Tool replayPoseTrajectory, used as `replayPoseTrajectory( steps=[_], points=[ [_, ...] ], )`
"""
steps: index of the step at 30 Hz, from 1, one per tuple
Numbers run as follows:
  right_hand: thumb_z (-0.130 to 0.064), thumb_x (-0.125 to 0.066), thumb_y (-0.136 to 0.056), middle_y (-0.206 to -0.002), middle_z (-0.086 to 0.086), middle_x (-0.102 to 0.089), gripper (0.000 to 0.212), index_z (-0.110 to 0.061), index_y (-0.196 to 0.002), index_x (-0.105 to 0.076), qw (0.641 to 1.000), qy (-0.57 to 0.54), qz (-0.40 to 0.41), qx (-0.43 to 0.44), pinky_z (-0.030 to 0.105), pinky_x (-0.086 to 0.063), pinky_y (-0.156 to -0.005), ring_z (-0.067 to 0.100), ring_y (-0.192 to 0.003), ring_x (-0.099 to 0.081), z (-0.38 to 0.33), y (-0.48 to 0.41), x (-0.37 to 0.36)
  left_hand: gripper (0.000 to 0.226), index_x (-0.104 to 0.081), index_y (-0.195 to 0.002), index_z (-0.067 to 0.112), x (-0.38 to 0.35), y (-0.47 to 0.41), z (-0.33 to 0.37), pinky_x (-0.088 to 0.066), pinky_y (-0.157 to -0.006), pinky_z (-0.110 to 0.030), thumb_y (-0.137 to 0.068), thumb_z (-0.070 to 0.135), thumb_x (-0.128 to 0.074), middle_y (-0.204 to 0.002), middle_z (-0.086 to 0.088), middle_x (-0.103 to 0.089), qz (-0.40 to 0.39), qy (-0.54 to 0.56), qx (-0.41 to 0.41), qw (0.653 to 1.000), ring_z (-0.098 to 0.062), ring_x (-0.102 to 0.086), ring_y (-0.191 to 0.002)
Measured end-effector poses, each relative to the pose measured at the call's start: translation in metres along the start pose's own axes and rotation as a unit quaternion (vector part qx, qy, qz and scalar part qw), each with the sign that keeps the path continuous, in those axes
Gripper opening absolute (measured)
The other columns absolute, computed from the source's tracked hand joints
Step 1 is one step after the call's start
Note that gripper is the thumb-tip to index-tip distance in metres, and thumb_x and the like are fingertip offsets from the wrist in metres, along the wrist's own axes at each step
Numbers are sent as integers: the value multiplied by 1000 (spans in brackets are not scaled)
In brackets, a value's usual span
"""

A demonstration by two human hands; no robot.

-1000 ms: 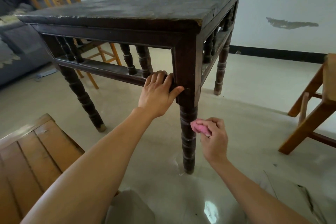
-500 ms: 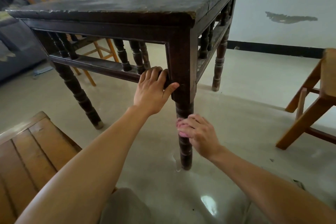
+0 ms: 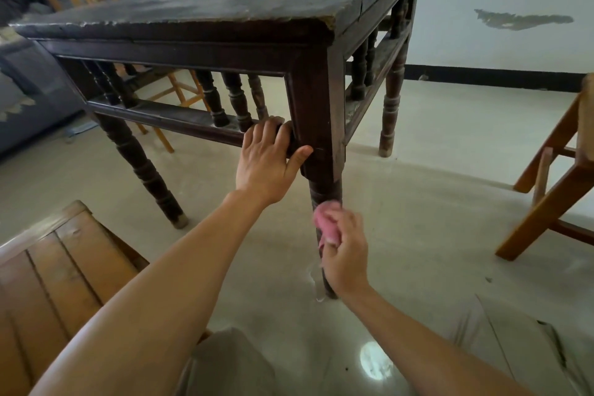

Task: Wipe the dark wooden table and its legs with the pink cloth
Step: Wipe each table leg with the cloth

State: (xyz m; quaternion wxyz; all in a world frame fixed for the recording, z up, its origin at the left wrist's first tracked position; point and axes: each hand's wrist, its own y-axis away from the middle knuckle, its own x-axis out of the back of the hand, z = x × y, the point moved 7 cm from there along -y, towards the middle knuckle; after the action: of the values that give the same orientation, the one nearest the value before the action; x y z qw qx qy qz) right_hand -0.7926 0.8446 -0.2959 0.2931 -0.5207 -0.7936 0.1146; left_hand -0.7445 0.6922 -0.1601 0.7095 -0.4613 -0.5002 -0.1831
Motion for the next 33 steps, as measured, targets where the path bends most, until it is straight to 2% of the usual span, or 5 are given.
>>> replayPoseTrajectory(
  steps=[4,13,18,21,33],
  points=[
    [-11,-70,-81,-104,7,-61,14,-18,-92,-75,991,53,-78,92,26,-53,-68,15,-91,-56,16,-3,-5,70,-51,-124,13,-2,0,0,-30,-109,-45,-94,64,-14,-126,-11,-50,-4,-3,-1,1000,-30,-43,-118],
    [7,-62,-81,-101,-6,-56,44,-32,-101,-61,990,2,-14,-141,43,-57,-70,22,-82,-64,83,-47,17,63,-51,-121,11,-5,1,2,-25,-113,-48,-95,60,-20,-129,-13,-48,25,4,27,999,-32,-40,-123],
    [9,-66,-76,-100,3,-57,31,-11,-99,-64,994,4,-39,-106,12,-39,-69,15,-83,-55,47,11,-19,68,-52,-116,9,-6,2,2,-29,-110,-49,-95,63,-15,-125,-14,-50,44,7,24,999,-33,-42,-119],
    [6,-70,-69,-96,3,-58,28,-15,-89,-71,990,48,-125,-46,15,-42,-66,18,-80,-58,52,41,-31,72,-52,-115,9,-8,2,1,-29,-110,-50,-94,65,-12,-125,-15,-50,43,9,24,999,-33,-42,-118],
    [4,-59,-86,-104,5,-58,23,-13,-102,-63,976,68,11,-208,24,-39,-76,17,-89,-55,102,-52,29,70,-49,-119,8,-11,5,3,-24,-113,-49,-96,62,-10,-125,-16,-49,66,-3,41,997,-33,-43,-120]
  ],
)
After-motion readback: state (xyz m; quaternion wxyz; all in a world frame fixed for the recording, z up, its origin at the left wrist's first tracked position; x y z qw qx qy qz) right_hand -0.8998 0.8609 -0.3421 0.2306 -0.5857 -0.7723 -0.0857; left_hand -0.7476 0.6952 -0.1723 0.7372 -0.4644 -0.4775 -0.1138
